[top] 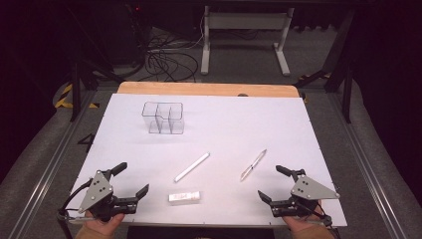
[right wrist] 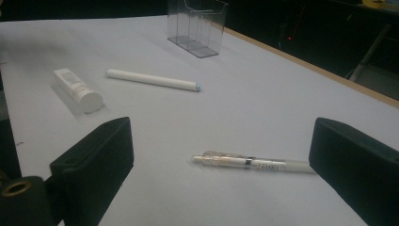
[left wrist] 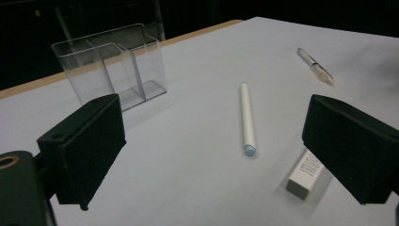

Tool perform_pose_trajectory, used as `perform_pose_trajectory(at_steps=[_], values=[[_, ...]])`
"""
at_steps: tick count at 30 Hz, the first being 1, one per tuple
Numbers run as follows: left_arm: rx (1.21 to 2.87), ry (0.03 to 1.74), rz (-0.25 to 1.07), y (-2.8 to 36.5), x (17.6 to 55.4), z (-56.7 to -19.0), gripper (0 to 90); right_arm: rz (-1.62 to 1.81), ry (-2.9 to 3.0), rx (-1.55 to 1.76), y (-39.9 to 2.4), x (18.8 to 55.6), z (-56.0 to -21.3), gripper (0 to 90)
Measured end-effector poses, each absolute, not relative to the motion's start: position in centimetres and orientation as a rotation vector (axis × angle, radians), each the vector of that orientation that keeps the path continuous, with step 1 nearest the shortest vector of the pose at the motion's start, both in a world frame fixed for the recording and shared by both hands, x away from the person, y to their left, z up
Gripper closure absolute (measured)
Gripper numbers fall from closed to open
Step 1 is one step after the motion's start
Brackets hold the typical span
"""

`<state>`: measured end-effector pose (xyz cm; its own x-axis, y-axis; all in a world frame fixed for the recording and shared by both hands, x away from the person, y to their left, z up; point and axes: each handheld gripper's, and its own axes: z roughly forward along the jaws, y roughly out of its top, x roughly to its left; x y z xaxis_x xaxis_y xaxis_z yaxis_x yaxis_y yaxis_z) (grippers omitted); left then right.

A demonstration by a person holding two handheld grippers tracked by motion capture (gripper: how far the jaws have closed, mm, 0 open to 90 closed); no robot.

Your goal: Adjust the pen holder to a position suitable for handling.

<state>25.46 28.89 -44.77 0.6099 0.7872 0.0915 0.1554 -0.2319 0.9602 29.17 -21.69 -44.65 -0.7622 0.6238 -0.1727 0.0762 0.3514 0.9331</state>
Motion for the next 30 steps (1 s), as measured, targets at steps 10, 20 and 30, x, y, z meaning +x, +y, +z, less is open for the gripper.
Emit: perform_pose_trajectory(at_steps=[10, 20, 30], values=[[1.714, 0.775, 0.69, 28.92, 25.46, -44.69, 9.6, 1.415, 2.114, 0.604, -21.68, 29.19, -44.74, 7.9], [1.727, 0.77, 0.706, 28.87, 25.44, -44.64, 11.1, 1.414, 2.121, 0.611, -21.71, 29.29, -44.86, 8.6], [1.724, 0.789, 0.676, 28.86, 25.67, -44.6, 12.1, 1.415, 2.121, 0.613, -21.72, 29.31, -44.9, 8.6]])
